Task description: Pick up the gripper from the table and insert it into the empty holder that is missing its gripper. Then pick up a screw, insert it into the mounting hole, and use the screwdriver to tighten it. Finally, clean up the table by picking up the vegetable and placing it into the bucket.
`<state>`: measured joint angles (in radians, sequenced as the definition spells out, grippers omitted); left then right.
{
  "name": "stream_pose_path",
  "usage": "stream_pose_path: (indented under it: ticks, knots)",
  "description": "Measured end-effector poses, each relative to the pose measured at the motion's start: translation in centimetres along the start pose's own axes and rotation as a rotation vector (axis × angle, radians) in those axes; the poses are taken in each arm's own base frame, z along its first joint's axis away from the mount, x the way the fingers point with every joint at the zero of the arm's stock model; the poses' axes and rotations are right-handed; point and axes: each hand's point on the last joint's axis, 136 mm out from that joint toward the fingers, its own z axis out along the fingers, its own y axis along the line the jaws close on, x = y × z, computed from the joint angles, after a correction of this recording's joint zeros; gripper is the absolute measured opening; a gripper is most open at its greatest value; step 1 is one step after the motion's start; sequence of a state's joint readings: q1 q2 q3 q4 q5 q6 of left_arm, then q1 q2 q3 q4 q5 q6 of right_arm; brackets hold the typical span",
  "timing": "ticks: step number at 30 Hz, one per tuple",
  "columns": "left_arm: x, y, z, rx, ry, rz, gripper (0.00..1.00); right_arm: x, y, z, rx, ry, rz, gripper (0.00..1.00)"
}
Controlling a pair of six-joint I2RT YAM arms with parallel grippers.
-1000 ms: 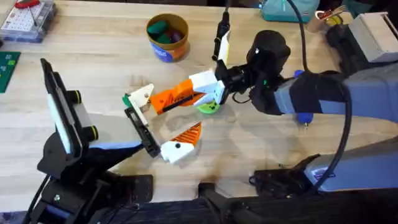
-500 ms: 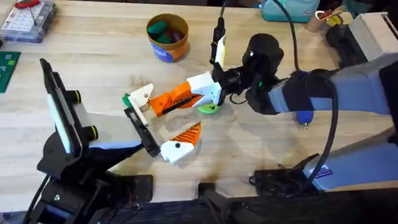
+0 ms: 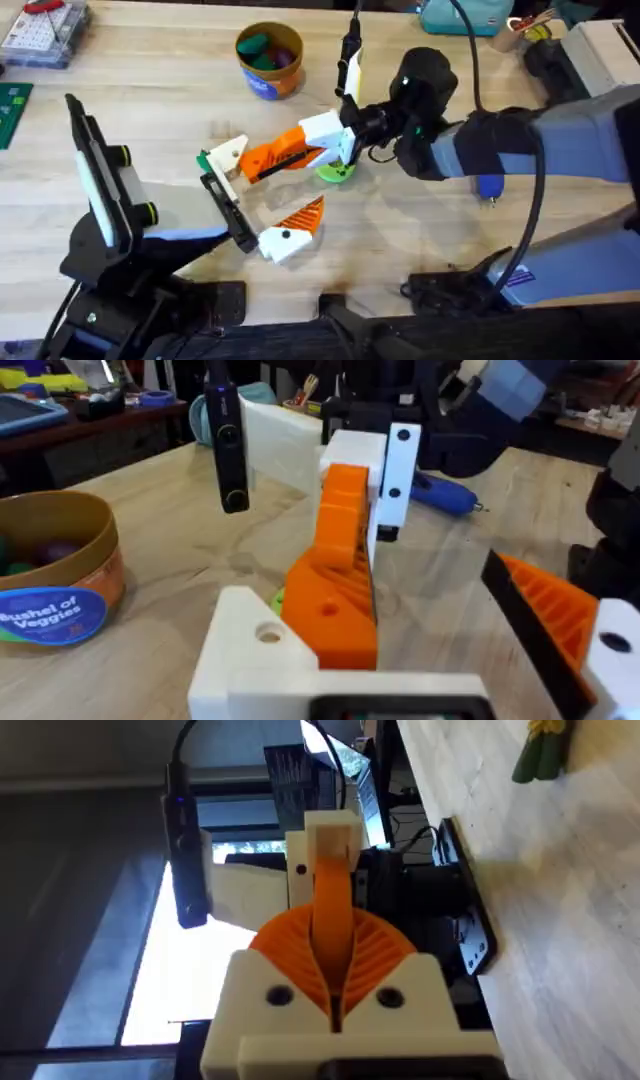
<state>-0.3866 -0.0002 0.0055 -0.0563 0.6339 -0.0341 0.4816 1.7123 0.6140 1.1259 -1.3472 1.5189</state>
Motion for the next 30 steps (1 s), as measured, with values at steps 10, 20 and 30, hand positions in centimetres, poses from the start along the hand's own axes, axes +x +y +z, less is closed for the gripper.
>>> stream_pose_path:
  ticks: [10, 20, 30]
  knots:
    - [0.0, 0.0, 0.0, 0.000, 0.000, 0.000, 0.990, -0.4, 0.0, 0.1, 0.002, -0.023, -0.007, 0.023]
    - [0.0, 0.4, 0.0, -0.026, -0.001, -0.001, 0.990, -0.7, -0.1, 0.7, 0.005, -0.049, -0.042, 0.023]
    - [0.0, 0.3, 0.0, -0.017, 0.000, -0.027, 0.990, -1.2, -0.6, 1.9, 0.008, -0.040, -0.044, 0.023]
